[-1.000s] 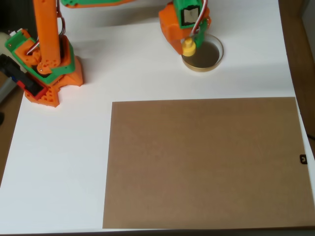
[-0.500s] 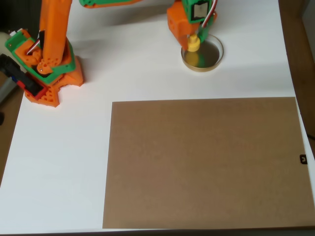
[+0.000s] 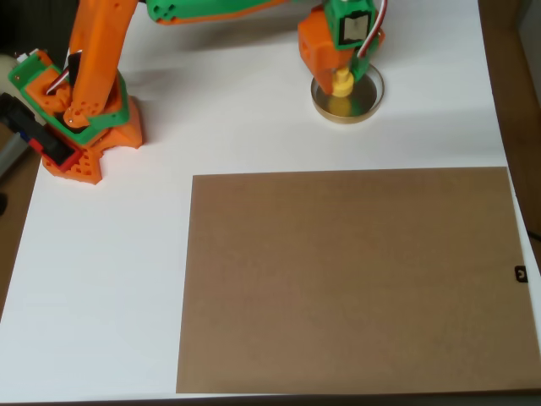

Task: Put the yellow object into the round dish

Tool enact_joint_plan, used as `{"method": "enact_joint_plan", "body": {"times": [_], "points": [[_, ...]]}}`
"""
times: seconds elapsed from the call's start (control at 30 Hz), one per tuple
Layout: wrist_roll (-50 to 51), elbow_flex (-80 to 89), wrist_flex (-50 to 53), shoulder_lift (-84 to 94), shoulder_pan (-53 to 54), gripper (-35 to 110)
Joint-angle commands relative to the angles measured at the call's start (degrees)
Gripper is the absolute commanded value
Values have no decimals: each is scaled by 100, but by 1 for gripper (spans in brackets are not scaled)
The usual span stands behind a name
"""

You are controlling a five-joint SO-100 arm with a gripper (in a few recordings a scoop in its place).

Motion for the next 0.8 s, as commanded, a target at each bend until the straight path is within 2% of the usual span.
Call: {"method": "enact_joint_plan", "body": {"times": [0.0,0.5,0.77], "points": [[-26,-316,62,211,-97,16],[-18,-167,378,686,-167,26],[-606,1362,264,2250,-132,27]]}}
